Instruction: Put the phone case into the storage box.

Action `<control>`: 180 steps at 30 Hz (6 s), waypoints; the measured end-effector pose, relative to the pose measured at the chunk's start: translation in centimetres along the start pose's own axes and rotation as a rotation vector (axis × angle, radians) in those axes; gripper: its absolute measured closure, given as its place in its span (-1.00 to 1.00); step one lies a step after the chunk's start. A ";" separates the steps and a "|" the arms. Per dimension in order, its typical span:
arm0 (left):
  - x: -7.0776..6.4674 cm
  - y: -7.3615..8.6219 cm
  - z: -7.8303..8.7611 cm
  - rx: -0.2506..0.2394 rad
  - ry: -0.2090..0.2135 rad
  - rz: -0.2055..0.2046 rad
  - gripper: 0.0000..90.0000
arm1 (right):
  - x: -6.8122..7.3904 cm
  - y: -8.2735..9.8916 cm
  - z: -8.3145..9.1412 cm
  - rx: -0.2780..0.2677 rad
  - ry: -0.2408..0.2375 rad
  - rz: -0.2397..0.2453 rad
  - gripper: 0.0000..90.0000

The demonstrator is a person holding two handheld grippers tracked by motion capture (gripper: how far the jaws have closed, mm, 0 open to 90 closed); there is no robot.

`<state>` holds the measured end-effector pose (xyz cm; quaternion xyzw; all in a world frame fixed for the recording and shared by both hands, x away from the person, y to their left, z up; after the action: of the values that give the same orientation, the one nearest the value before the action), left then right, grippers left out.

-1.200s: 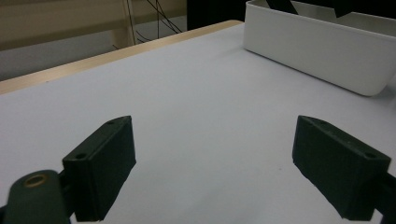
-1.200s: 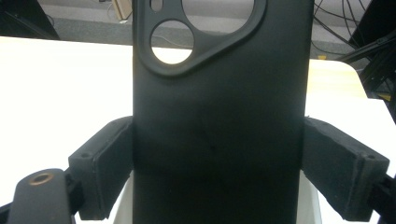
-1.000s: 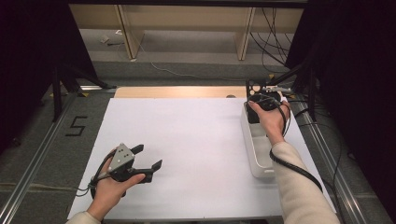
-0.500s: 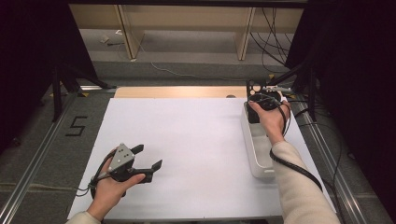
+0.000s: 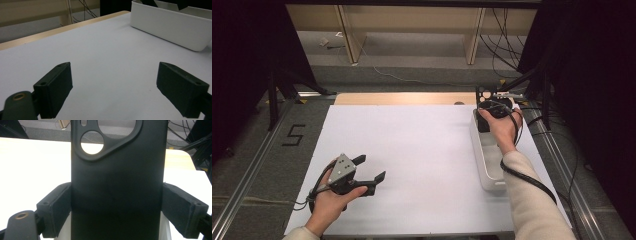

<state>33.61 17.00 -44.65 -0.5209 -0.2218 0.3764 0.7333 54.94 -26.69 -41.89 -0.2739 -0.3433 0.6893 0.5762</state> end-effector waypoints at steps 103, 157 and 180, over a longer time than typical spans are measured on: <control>0.0 0.0 0.0 0.000 0.005 -0.004 -0.72 | -0.1 -0.6 -0.6 -0.017 -0.031 0.023 -0.77; 0.0 0.0 0.0 0.001 -0.003 -0.001 -0.72 | 3.7 0.8 6.7 -0.233 -0.347 0.131 1.00; 0.1 -0.1 0.0 -0.004 -0.003 0.004 -0.71 | 6.5 2.4 9.6 -0.253 -0.517 0.218 0.55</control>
<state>33.67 17.04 -44.55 -0.5220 -0.2227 0.3783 0.7313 44.86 -22.03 -37.79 -0.1940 -0.5302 0.7457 0.3538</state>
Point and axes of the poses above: each handheld gripper's, and its own axes: z roughly backward along the jaws, y roughly out of its underside, x roughly to its left, the point moved 2 cm from there along -z, roughly forward along the jaws, and after that the axes turned 1 degree about z, right-handed, at the moved point
